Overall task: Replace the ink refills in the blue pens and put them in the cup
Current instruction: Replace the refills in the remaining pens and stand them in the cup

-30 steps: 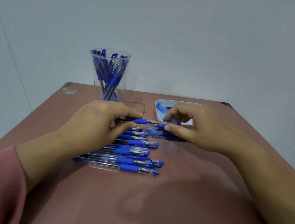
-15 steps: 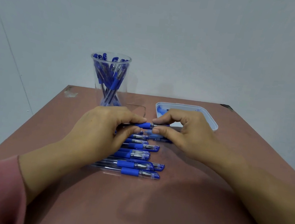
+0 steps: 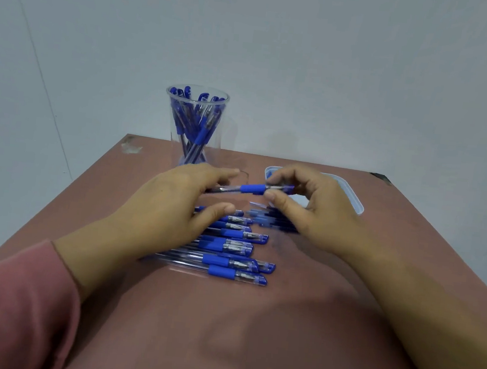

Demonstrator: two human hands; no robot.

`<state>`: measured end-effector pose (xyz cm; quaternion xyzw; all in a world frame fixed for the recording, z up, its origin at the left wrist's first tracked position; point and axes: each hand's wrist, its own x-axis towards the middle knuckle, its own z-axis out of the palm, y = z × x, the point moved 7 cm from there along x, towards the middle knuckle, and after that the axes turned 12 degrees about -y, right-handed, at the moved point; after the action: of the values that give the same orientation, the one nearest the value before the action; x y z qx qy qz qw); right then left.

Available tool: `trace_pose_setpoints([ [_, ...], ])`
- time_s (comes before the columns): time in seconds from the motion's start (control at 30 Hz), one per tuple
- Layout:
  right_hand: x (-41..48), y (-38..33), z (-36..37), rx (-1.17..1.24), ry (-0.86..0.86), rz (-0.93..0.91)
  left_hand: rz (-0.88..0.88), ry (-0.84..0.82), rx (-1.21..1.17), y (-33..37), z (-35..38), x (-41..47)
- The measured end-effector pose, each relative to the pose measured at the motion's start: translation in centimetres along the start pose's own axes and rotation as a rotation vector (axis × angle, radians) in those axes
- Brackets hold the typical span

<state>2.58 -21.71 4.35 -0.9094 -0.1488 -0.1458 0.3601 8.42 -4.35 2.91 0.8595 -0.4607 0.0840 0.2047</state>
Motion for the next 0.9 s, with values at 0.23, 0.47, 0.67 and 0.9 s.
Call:
trace_pose_setpoints([
  [0.23,-0.1,1.2,-2.2,0.257,0.141,0.051,-0.205,-0.217,0.098,-1.4,1.6,-3.5],
  [0.47,1.5,-0.4,-3.7,0.349,0.269,0.028,-0.262,-0.373,0.19,-1.5,3.9,-4.5],
  [0.67,5.4,-3.2,-7.1,0.353,0.472,-0.108,-0.259,-0.383,0.203,-1.3,3.8,-4.3],
  [0.9,10.9,-3.5,-6.2,0.266,0.4,-0.107,-0.232,-0.36,0.221,-1.3,3.9,-4.2],
])
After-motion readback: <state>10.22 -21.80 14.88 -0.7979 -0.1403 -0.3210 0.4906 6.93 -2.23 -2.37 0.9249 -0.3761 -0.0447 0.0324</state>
